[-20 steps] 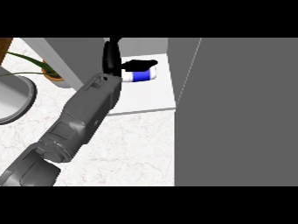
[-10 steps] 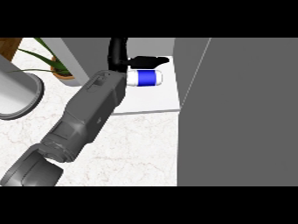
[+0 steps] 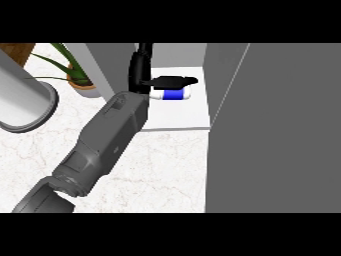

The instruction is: Pick up the bottled water, place it into the cabinet and close the cabinet

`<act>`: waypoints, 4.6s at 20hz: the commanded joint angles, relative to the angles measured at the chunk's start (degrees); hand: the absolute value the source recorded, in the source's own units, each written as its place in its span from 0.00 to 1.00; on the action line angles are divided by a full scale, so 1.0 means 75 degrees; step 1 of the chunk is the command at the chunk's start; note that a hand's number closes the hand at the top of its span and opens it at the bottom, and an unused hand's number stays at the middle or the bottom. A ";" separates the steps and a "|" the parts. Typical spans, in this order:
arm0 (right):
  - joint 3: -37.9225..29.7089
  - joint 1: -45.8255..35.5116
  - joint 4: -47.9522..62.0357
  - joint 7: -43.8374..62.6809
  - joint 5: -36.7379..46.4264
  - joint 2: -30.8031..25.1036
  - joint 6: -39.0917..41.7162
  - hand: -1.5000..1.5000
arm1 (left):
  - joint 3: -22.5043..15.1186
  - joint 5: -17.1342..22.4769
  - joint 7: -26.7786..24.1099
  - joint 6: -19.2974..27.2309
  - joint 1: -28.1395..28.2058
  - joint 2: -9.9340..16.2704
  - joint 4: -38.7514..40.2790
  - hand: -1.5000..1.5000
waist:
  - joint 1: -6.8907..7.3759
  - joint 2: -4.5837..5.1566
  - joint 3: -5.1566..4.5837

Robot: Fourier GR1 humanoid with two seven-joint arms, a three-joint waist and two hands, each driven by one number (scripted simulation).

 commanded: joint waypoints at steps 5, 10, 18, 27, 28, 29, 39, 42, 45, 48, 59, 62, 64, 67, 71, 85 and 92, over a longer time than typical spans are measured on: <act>0.0521 0.0548 -0.0859 0.0258 0.0157 0.0184 -0.0127 0.00 | -0.1109 0.0580 0.0326 -0.0396 0.1583 -0.0037 -0.1958 0.00 | 0.0027 -0.0103 -0.0003; 0.0395 -0.0010 -0.0585 0.0484 0.0228 0.0219 -0.0379 0.00 | -0.1886 0.0943 0.0475 -0.0694 0.2741 -0.0037 -0.3655 0.00 | 0.0181 -0.0090 -0.0001; 0.0561 0.0186 -0.0760 0.0400 0.0389 0.0266 -0.0534 0.00 | -0.2399 0.0381 0.1044 -0.0917 0.4493 0.0422 -0.6324 0.00 | 0.0280 -0.0082 0.0004; 0.0616 0.0164 -0.0944 0.0242 0.1100 -0.0910 0.0438 1.00 | -0.2792 0.0491 0.1558 -0.1202 0.6357 0.1367 -0.8488 1.00 | 0.0303 -0.0076 0.0000; 0.0976 0.0373 -0.1291 0.0548 0.1408 -0.1105 0.0536 1.00 | -0.2902 0.0356 0.1420 -0.1069 0.6438 0.1268 -0.8583 1.00 | 0.0288 -0.0079 -0.0008; 0.0987 0.0086 -0.0858 0.0407 0.1500 -0.1169 0.0640 1.00 | -0.2995 0.0372 0.1541 -0.1094 0.6790 0.1507 -0.8957 1.00 | 0.0356 -0.0085 -0.0003; 0.1670 0.0205 -0.1630 0.0022 0.2125 -0.2021 0.1246 1.00 | -0.2192 0.0798 0.1427 -0.1384 0.8655 0.3025 -1.0832 0.00 | 0.0270 -0.0140 -0.0014; 0.2333 0.0384 -0.2137 0.0390 0.2374 -0.2315 0.1313 1.00 | -0.1955 0.1020 0.1241 -0.1421 0.9047 0.3009 -1.0957 0.00 | 0.0245 -0.0152 -0.0039; 0.3018 -0.0238 -0.1670 0.0602 0.2573 -0.2429 0.1470 1.00 | -0.1344 0.1609 0.1336 -0.1897 0.9157 0.3371 -1.1146 0.00 | 0.0375 -0.0113 -0.0052; 0.3585 -0.0614 -0.1672 0.0745 0.2702 -0.2456 0.1458 1.00 | -0.1402 0.1726 0.1263 -0.2130 0.9781 0.3550 -1.1459 0.00 | 0.0454 -0.0159 -0.0064; 0.4830 -0.1547 -0.1276 0.1659 0.2093 -0.2285 0.0897 1.00 | -0.0457 0.2410 0.1254 -0.2993 1.0570 0.4421 -1.1726 0.00 | 0.0769 -0.0081 -0.0127; 0.5209 -0.1638 -0.1098 0.1599 0.1606 -0.1910 0.0658 1.00 | -0.0185 0.2592 0.1349 -0.3273 1.0583 0.4719 -1.1802 0.00 | 0.0845 -0.0026 -0.0110; 0.5329 -0.1756 -0.1045 0.1677 0.1563 -0.1868 0.0635 1.00 | -0.0233 0.2616 0.1212 -0.3401 1.0769 0.4631 -1.1830 0.00 | 0.0931 -0.0020 -0.0112; 0.5227 -0.2214 -0.0837 0.1800 0.1438 -0.1898 0.0756 1.00 | -0.0046 0.2779 0.1326 -0.3731 1.0776 0.4920 -1.1873 0.00 | 0.1166 0.0066 -0.0105; 0.5023 -0.2566 -0.0633 0.2109 0.1321 -0.1885 0.0705 1.00 | 0.0078 0.2900 0.1284 -0.4053 1.0901 0.5050 -1.1843 0.00 | 0.1391 0.0142 -0.0124; 0.4094 -0.4148 -0.0551 0.2664 0.1401 -0.2600 0.1376 0.00 | 0.0414 0.3222 0.1552 -0.4574 1.0751 0.5548 -1.1947 0.00 | 0.2127 0.0259 -0.0207; 0.4032 -0.4711 -0.0340 0.2837 0.1188 -0.2464 0.1331 1.00 | 0.0599 0.3280 0.1570 -0.4722 1.0720 0.5698 -1.1805 0.00 | 0.2044 0.0221 -0.0208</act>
